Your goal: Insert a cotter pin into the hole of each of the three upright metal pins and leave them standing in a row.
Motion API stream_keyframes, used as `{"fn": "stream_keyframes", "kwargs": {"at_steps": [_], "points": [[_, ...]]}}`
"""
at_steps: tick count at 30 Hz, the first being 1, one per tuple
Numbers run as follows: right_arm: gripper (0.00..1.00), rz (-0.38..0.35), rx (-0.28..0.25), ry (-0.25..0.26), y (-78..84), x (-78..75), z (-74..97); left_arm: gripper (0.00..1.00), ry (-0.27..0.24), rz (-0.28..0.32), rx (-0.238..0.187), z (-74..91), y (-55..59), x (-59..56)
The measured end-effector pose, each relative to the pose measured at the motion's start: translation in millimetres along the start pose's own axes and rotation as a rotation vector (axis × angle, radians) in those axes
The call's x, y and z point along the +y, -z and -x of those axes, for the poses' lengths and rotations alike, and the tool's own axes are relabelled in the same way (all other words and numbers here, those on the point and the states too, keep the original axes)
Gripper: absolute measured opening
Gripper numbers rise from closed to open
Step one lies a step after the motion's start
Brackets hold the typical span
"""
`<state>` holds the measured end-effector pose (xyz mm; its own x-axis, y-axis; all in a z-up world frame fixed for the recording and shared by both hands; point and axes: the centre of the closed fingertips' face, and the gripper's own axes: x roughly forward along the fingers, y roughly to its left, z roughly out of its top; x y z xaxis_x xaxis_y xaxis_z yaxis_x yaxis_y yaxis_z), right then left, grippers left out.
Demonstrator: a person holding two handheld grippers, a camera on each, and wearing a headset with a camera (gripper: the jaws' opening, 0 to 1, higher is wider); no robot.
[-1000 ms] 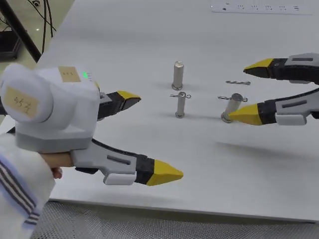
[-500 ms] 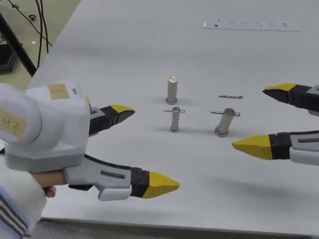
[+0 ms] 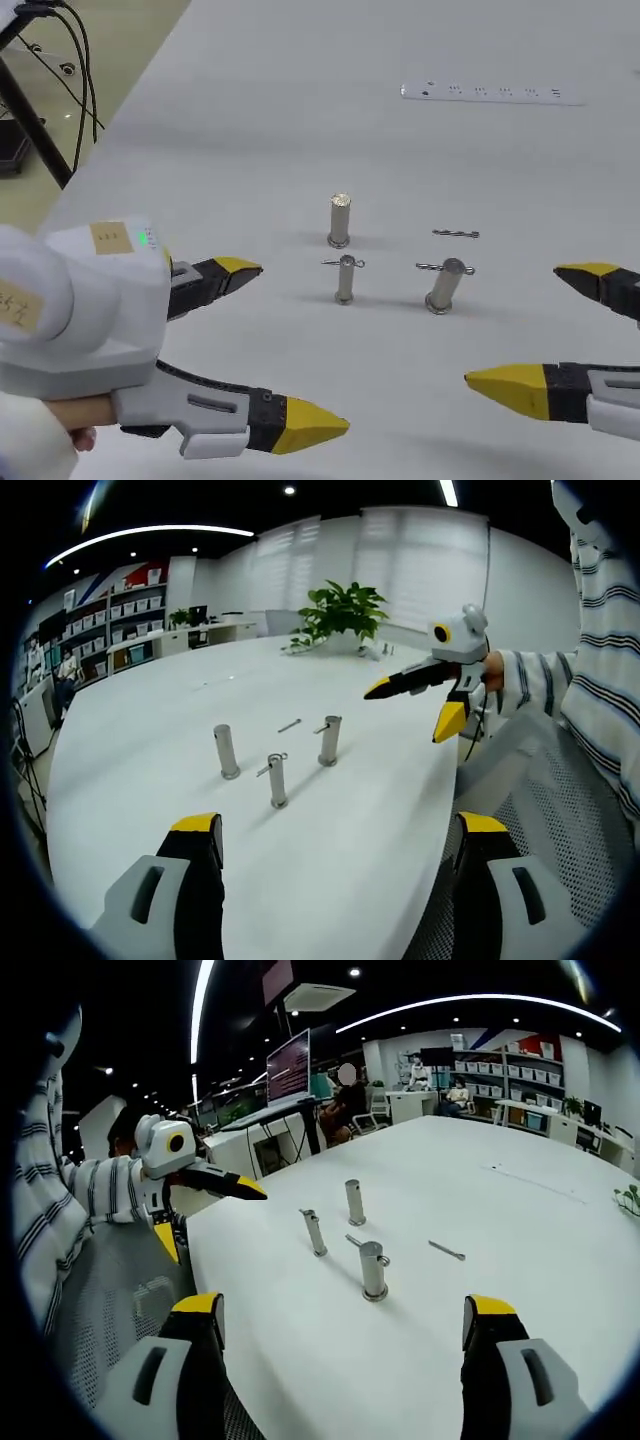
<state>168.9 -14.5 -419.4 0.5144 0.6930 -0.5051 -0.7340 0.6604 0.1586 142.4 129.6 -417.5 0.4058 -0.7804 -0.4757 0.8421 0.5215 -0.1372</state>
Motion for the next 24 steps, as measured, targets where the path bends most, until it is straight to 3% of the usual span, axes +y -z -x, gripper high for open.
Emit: {"fn": "stream_keyframes", "kwargs": {"at_steps": [4, 15, 24], "points": [[0.98, -0.035, -0.029, 0.005, -3.3, 2.4, 0.2, 0.95, -0.004, 0.004, -0.003, 1.2, -1.1, 2.1], [0.98, -0.096, -0.034, 0.061, -1.0, -3.7, 0.0, 0.95, -0.022, 0.011, -0.014, 5.0, -6.7, 16.0], [0.97, -0.099, -0.042, 0.080, -3.9, -7.1, 3.5, 0.94, -0.052, 0.000, -0.039, 6.9, -23.0, 39.5]]}}
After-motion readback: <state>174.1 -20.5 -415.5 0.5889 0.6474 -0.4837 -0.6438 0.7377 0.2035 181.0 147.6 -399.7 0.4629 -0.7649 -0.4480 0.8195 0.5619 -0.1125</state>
